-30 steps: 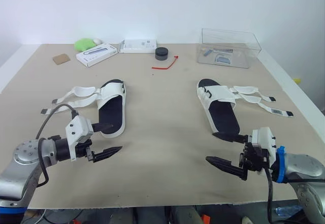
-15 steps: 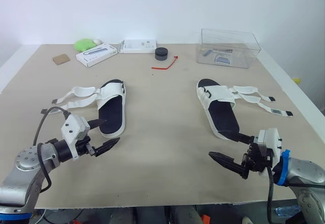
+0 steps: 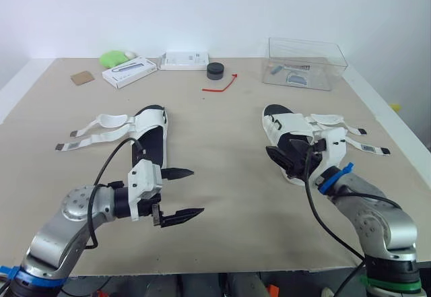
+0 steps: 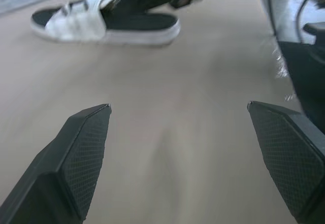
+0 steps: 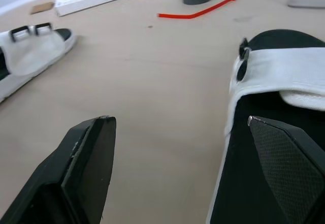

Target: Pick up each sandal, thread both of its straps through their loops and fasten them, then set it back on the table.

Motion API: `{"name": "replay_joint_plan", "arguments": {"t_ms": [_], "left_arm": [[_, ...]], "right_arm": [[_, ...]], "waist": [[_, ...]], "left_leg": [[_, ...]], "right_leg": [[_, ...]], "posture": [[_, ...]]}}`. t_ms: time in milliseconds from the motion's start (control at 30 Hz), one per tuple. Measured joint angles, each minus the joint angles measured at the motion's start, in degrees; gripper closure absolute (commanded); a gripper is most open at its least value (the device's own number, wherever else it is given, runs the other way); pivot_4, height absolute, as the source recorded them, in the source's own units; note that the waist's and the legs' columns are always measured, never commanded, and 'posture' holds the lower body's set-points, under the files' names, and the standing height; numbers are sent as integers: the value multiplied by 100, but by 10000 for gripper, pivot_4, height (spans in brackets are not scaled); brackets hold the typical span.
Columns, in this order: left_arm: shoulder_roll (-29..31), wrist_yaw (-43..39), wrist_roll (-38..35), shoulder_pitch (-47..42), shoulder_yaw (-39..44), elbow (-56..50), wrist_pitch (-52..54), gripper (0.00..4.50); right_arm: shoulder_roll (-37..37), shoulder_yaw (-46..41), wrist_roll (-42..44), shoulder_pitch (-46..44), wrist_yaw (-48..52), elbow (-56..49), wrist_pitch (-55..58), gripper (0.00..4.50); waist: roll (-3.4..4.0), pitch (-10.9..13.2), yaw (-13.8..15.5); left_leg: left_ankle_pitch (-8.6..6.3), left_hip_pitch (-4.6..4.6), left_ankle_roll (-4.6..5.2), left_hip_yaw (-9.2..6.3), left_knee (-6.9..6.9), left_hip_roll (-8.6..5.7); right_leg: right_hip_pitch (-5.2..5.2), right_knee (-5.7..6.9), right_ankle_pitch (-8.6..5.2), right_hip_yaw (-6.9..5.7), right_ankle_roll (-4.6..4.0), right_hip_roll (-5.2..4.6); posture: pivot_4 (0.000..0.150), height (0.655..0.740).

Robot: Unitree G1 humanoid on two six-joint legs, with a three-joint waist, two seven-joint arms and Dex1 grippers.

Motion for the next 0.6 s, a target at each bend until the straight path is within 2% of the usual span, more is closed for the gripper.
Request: {"name": "replay_joint_plan", "arguments": {"t_ms": [233, 567, 600], "left_arm": [[-162, 32, 40, -181, -258, 87, 5, 634], [-258, 275, 139, -136, -308, 72, 2, 634], [-263, 312, 145, -135, -302, 73, 2, 180]], "right_arm": [[295, 469, -853, -472, -367, 829, -323, 0], [554, 476, -1469, -979, -547, 1803, -1038, 0], [555, 477, -1525, -1040, -501, 1943, -1137, 2611]], "waist": [[0, 0, -23], [1, 0, -21], [1, 0, -21]], "left_leg": [[-3, 0, 5, 4, 0, 0], [-3, 1, 6, 6, 0, -2], [-4, 1, 6, 5, 0, -2]], "right_leg": [[-4, -1, 2, 5, -5, 1], [-3, -1, 8, 6, -12, -2], [-3, -1, 8, 5, -12, -2]], "posture": [[1500, 7400], [1500, 7400], [1500, 7400]]}}
